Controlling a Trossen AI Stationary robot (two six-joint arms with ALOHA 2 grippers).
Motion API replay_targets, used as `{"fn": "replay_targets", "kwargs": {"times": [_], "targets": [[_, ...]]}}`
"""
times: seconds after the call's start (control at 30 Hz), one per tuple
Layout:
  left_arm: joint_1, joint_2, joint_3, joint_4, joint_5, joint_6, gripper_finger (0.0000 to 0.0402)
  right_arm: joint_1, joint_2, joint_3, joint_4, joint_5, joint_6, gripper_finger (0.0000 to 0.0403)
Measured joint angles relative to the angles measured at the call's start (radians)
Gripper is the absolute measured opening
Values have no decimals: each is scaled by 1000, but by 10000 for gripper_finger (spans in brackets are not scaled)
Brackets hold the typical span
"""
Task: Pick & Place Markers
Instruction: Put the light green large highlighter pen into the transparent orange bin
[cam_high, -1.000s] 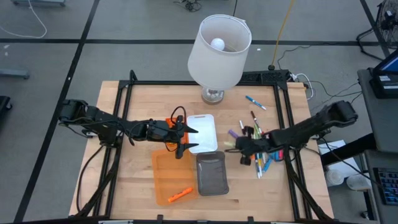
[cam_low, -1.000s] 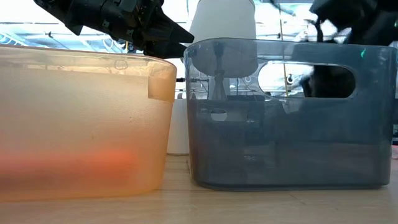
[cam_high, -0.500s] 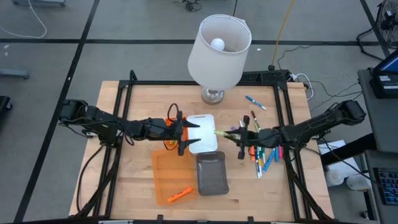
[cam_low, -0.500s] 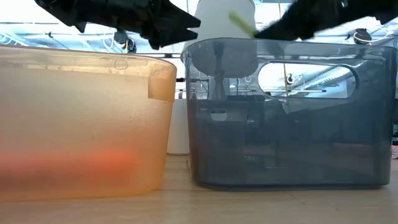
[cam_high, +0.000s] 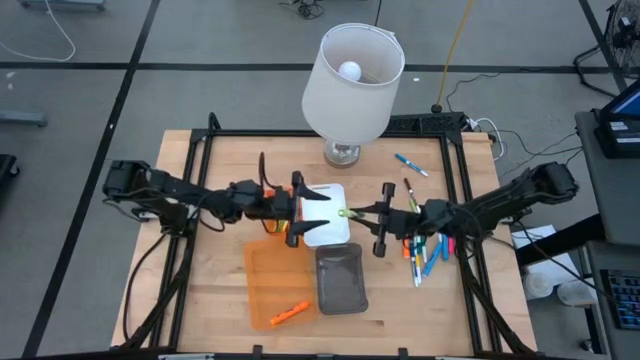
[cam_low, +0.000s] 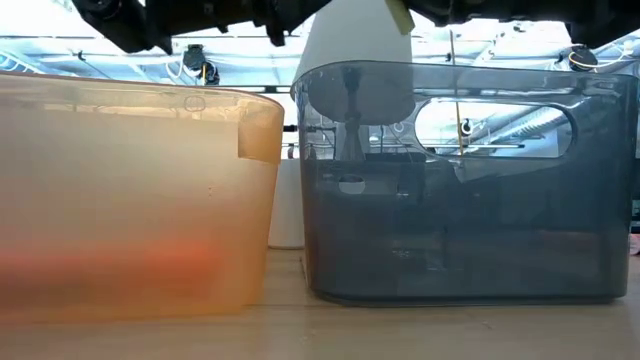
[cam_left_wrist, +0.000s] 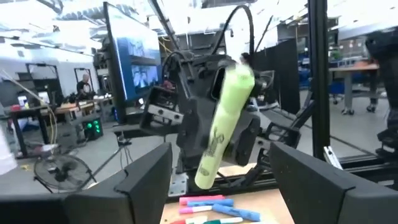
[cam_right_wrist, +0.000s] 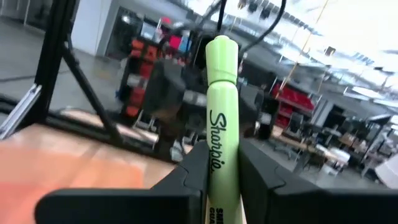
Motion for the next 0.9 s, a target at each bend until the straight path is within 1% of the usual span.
{"fn": "replay_targets", "kwargs": {"times": [0.1,0.2,0.43,0.6,0.9], "targets": [[-8,65,58,-1,0,42,269,-4,27,0,47,-1,-8,45],[-12,139,132,-1,-1,71,269,-4,48,0,55,-2,-18,45],[-11,269,286,-3,-1,79,269,-3,55,0,59,-2,-19,45],[-12,283,325,-2,-1,80,269,-3,55,0,34,-2,-19,45],[-12,273,326,-22,-9,80,268,-3,55,0,33,-2,-19,45]]}}
